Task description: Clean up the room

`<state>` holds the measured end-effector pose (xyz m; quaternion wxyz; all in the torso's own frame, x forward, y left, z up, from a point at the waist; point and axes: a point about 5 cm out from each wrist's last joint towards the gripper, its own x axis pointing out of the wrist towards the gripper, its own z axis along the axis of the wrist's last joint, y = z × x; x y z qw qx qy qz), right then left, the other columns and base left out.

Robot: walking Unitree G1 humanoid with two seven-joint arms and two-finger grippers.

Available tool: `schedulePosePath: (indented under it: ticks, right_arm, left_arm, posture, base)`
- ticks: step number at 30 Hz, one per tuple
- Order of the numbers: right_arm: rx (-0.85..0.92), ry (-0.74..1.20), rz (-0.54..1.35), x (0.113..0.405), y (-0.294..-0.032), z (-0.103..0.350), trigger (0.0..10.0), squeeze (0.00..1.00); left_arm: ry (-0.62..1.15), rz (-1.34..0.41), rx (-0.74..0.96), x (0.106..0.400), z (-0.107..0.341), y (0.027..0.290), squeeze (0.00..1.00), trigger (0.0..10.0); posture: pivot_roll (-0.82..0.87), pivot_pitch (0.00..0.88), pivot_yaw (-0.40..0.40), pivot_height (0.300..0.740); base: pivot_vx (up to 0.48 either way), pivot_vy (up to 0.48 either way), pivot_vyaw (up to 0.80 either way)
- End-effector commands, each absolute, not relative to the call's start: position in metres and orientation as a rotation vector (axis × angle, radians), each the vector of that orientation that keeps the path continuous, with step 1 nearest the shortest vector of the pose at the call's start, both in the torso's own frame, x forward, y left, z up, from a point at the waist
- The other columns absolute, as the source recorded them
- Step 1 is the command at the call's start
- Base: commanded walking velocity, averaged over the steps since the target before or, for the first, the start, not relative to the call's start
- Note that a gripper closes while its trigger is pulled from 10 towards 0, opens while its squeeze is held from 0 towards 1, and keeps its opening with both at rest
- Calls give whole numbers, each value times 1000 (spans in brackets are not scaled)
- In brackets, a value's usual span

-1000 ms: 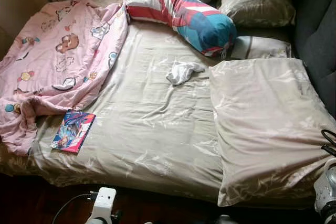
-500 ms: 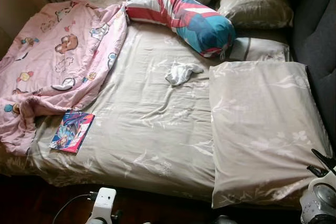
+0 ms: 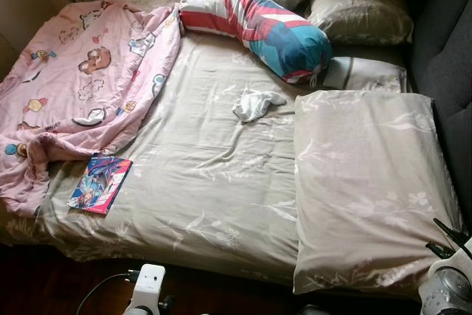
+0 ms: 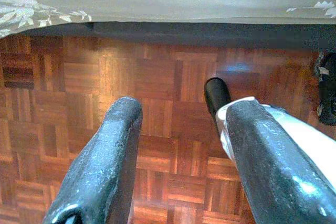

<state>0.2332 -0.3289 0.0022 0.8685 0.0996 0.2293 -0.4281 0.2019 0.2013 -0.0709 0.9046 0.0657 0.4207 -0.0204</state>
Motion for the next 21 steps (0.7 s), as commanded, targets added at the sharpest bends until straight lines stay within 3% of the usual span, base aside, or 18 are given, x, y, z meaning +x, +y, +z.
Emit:
schedulePosePath:
  ticks: [1, 3, 9, 11, 12, 13, 21]
  right_arm:
    - [176, 524, -850, 229, -317, -9, 10000, 800]
    - [140, 463, -816, 238, -314, -1, 10000, 1000]
    - [80, 340, -746, 253, -306, 13, 10000, 1000]
    - [80, 271, -646, 263, -293, 18, 10000, 1000]
    - [58, 245, -579, 268, -285, 21, 10000, 804]
    - [-1, 218, -475, 274, -268, 22, 10000, 0]
    - [16, 287, -168, 264, -206, -6, 10000, 0]
  left_arm:
    - [915, -25, 146, 191, -76, 208, 0, 10000]
    - [915, -24, 147, 191, -76, 209, 0, 10000]
    - [915, -21, 148, 191, -76, 210, 0, 10000]
    - [916, -19, 148, 191, -76, 211, 0, 10000]
    - [916, -18, 148, 191, -76, 211, 0, 10000]
    - [917, -16, 149, 191, -76, 212, 0, 10000]
    - [917, -8, 139, 190, -76, 210, 0, 10000]
  posture:
    - [-111, 182, 107, 740]
    - [-111, 186, 106, 740]
    - [-111, 192, 103, 740]
    - [-111, 192, 103, 740]
    - [-116, 195, 100, 740]
    - [-119, 196, 99, 740]
    - [-108, 185, 85, 740]
  base:
    - [0, 0, 0]
    - [0, 0, 0]
    - [0, 0, 0]
    - [0, 0, 0]
    - [0, 0, 0]
    - [0, 0, 0]
    - [0, 0, 0]
